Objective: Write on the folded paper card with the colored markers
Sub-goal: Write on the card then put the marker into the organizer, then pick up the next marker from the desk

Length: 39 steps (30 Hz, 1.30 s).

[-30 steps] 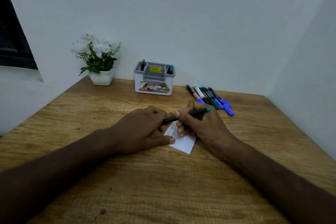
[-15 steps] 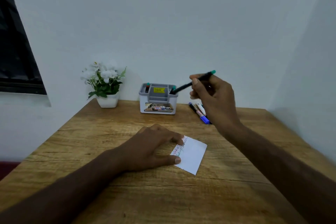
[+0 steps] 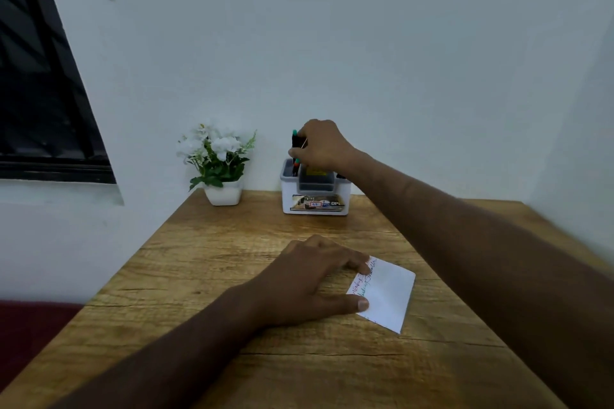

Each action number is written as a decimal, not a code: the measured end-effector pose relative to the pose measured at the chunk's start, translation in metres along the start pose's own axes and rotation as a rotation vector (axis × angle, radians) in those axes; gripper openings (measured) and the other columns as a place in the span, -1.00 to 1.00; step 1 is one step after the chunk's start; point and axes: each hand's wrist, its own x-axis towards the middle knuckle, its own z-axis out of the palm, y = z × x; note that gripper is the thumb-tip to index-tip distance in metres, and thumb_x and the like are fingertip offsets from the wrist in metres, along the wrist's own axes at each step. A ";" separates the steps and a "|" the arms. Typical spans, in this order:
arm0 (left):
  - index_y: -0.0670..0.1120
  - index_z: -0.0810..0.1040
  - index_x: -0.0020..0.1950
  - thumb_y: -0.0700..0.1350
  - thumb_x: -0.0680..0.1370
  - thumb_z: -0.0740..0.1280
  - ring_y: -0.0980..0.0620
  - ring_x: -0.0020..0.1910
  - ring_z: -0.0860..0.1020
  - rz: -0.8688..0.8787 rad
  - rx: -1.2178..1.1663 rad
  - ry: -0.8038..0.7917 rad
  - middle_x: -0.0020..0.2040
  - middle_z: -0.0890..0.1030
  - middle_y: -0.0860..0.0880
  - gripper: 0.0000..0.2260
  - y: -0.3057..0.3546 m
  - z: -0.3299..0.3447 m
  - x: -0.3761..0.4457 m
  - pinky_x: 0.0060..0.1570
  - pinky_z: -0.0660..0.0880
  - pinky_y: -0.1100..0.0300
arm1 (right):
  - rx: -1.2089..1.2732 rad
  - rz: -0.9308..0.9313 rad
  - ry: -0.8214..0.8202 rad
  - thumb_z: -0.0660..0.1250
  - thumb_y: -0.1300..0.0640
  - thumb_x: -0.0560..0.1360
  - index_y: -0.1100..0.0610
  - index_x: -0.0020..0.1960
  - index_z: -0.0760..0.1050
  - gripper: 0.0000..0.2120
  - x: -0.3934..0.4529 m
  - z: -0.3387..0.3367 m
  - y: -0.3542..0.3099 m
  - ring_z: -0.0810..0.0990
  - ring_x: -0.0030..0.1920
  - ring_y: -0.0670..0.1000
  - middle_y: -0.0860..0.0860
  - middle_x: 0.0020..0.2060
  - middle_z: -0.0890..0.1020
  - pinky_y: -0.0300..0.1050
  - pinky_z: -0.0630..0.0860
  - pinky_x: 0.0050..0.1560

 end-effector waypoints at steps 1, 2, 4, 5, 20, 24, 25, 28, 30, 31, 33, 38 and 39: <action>0.29 0.38 0.48 0.41 0.56 0.27 0.25 0.49 0.28 0.003 0.003 0.001 0.53 0.35 0.39 -0.49 0.000 0.000 0.000 0.50 0.25 -0.15 | 0.011 0.001 -0.010 0.42 0.04 0.61 0.30 0.07 0.71 -0.69 -0.002 0.000 -0.001 0.72 0.01 0.15 0.18 -0.03 0.76 -0.04 0.55 0.01; 0.29 0.38 0.48 0.41 0.57 0.27 0.24 0.49 0.28 0.005 0.004 0.000 0.53 0.35 0.39 -0.49 0.000 0.000 0.000 0.50 0.25 -0.15 | 0.039 0.001 -0.004 0.42 0.02 0.62 0.28 0.06 0.73 -0.69 -0.006 -0.001 -0.001 0.72 -0.01 0.11 0.14 -0.05 0.77 -0.04 0.57 0.03; 0.30 0.38 0.48 0.41 0.56 0.27 0.23 0.50 0.28 0.002 0.001 -0.006 0.53 0.35 0.39 -0.48 -0.001 -0.001 0.000 0.51 0.25 -0.16 | 0.140 -0.001 0.032 0.43 -0.01 0.62 0.22 0.06 0.74 -0.71 -0.015 -0.008 0.000 0.72 -0.07 0.02 0.04 -0.13 0.74 -0.08 0.61 0.06; 0.30 0.38 0.48 0.41 0.56 0.27 0.23 0.50 0.28 0.003 0.000 -0.005 0.53 0.35 0.39 -0.49 -0.001 0.000 0.000 0.51 0.25 -0.16 | 0.191 -0.008 0.053 0.44 0.00 0.61 0.20 0.05 0.74 -0.73 -0.021 -0.013 0.001 0.73 -0.12 -0.01 0.00 -0.17 0.73 -0.08 0.64 0.08; 0.32 0.35 0.50 0.41 0.58 0.25 0.30 0.52 0.22 0.039 0.026 0.005 0.54 0.29 0.39 -0.49 -0.004 0.000 -0.001 0.49 0.24 -0.10 | -0.243 0.420 0.106 0.30 -0.30 0.61 -0.03 0.49 0.50 -0.45 -0.159 -0.007 0.145 0.42 0.44 0.27 0.18 0.46 0.47 0.18 0.45 0.35; 0.34 0.36 0.49 0.42 0.58 0.24 0.35 0.51 0.21 0.052 0.028 0.018 0.52 0.28 0.42 -0.50 -0.005 0.002 0.001 0.49 0.25 -0.07 | -0.305 0.575 -0.128 -0.10 -0.60 0.50 -0.17 0.61 0.25 -0.17 -0.173 0.008 0.157 0.39 0.49 0.30 0.16 0.51 0.44 0.34 0.30 0.45; 0.35 0.35 0.49 0.42 0.57 0.24 0.35 0.51 0.21 0.056 0.031 0.022 0.52 0.28 0.42 -0.50 -0.006 0.003 0.001 0.48 0.25 -0.06 | -0.300 0.557 -0.145 -0.10 -0.59 0.51 -0.16 0.61 0.24 -0.17 -0.173 0.011 0.158 0.42 0.48 0.29 0.15 0.49 0.47 0.33 0.31 0.44; 0.36 0.34 0.49 0.43 0.57 0.24 0.37 0.51 0.19 0.061 0.035 0.026 0.52 0.27 0.43 -0.50 -0.007 0.003 0.002 0.49 0.26 -0.04 | -0.300 0.431 -0.154 -0.05 -0.55 0.52 -0.07 0.63 0.23 -0.15 -0.169 0.019 0.148 0.46 0.46 0.26 0.17 0.51 0.45 0.27 0.39 0.44; 0.37 0.33 0.50 0.43 0.58 0.24 0.37 0.51 0.19 0.058 0.036 0.019 0.53 0.26 0.43 -0.50 -0.008 0.003 0.003 0.49 0.26 -0.03 | -0.241 0.351 -0.141 0.03 -0.50 0.56 -0.02 0.66 0.22 -0.17 -0.168 0.026 0.136 0.44 0.48 0.25 0.20 0.55 0.41 0.20 0.43 0.46; 0.37 0.33 0.50 0.43 0.58 0.24 0.38 0.51 0.19 0.056 0.038 0.016 0.53 0.26 0.43 -0.50 -0.008 0.003 0.003 0.49 0.26 -0.02 | -0.192 0.314 -0.130 0.10 -0.45 0.59 0.00 0.66 0.23 -0.21 -0.167 0.029 0.131 0.43 0.49 0.24 0.21 0.55 0.40 0.17 0.44 0.46; 0.36 0.33 0.50 0.43 0.57 0.23 0.37 0.50 0.20 0.056 0.040 0.016 0.53 0.26 0.43 -0.49 -0.007 0.003 0.003 0.49 0.27 -0.03 | -0.083 0.259 -0.092 0.18 -0.37 0.63 0.03 0.64 0.27 -0.28 -0.165 0.031 0.122 0.44 0.46 0.22 0.21 0.49 0.43 0.11 0.43 0.43; 0.35 0.33 0.50 0.42 0.58 0.23 0.37 0.51 0.20 0.060 0.034 0.019 0.53 0.27 0.42 -0.49 -0.007 0.003 0.002 0.50 0.26 -0.03 | 0.088 0.264 0.179 0.30 -0.02 0.68 0.10 0.41 0.56 -0.64 -0.162 0.008 0.134 0.59 0.29 0.14 0.17 0.25 0.64 -0.13 0.37 0.16; 0.35 0.34 0.50 0.42 0.58 0.24 0.38 0.51 0.20 0.063 0.033 0.023 0.53 0.28 0.42 -0.50 -0.007 0.003 0.002 0.49 0.26 -0.02 | 0.069 0.275 0.214 0.32 0.04 0.66 0.09 0.31 0.62 -0.73 -0.163 0.001 0.140 0.63 0.21 0.12 0.14 0.17 0.68 -0.17 0.35 0.09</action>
